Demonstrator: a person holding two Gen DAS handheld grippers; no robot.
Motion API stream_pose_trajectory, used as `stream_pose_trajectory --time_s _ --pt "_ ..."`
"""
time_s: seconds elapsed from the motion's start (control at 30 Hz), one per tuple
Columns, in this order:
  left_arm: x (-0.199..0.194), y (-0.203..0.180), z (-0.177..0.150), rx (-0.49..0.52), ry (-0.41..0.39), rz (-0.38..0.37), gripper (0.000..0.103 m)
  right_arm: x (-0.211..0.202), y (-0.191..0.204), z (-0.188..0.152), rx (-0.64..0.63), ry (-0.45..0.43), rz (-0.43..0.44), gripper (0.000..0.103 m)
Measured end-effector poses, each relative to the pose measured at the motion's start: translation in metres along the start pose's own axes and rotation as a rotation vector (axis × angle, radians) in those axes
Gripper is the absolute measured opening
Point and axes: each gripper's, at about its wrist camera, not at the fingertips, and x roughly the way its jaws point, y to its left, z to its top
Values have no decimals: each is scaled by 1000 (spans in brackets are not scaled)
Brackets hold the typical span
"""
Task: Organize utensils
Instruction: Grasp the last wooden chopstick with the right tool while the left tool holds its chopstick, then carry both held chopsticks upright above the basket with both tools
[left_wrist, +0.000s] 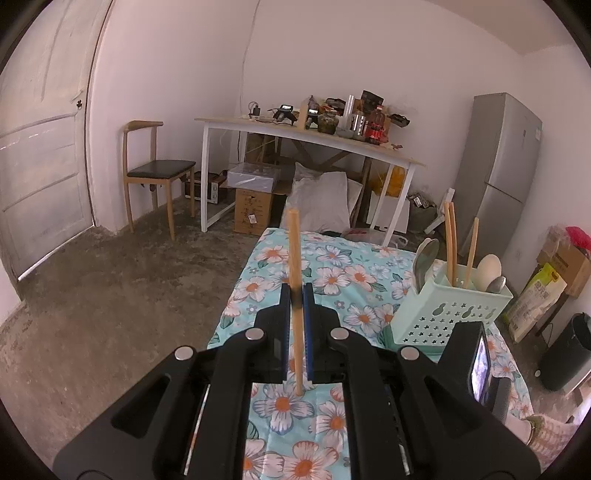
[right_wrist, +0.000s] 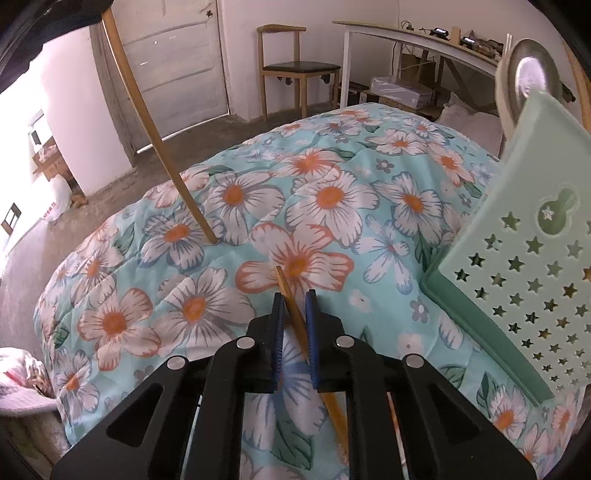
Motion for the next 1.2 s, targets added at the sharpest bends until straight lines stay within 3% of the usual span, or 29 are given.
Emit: stream_pose_trajectory --time_s 0.93,1.2 --pt "-6 -16 5 44 -17 1 5 -167 -52 1 207 -377 -72 6" --pt "-14 -24 12 67 -46 -11 5 -192 -56 2 222 -456 -82 6"
